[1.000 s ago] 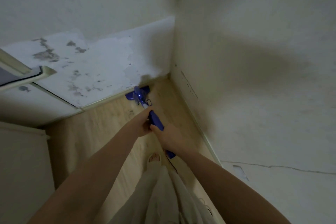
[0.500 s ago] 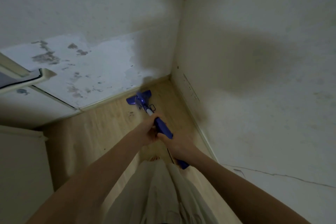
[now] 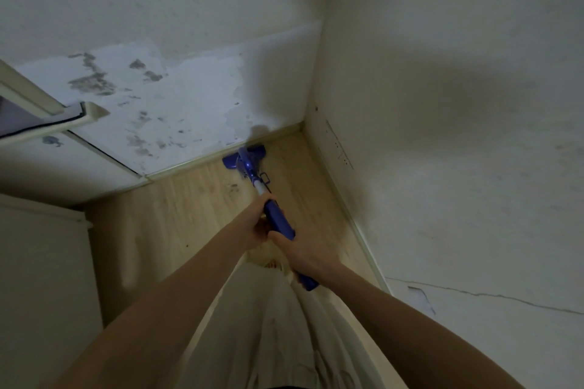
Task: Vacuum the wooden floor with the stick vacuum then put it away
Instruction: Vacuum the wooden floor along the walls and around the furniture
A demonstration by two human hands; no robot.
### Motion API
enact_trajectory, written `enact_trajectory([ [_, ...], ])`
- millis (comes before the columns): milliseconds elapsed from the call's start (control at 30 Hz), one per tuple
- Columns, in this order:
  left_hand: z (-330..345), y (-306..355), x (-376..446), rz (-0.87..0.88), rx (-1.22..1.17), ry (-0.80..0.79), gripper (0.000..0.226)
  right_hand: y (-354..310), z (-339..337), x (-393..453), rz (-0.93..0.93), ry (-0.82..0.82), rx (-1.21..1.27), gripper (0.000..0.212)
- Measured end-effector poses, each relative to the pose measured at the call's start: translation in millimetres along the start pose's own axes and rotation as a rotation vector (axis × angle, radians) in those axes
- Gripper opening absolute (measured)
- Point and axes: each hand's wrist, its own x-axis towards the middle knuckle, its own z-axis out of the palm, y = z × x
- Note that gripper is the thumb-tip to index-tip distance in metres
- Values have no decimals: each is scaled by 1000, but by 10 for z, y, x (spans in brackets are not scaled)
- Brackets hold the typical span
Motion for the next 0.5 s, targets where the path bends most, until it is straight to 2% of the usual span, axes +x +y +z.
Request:
enact_trajectory([
  [267, -113, -447, -311, -2, 18, -20, 20, 283, 15, -457, -35, -40, -32, 37],
  [500, -244, -993, -533, -50, 109, -88, 18, 718, 164, -938, -2, -98, 94, 29],
])
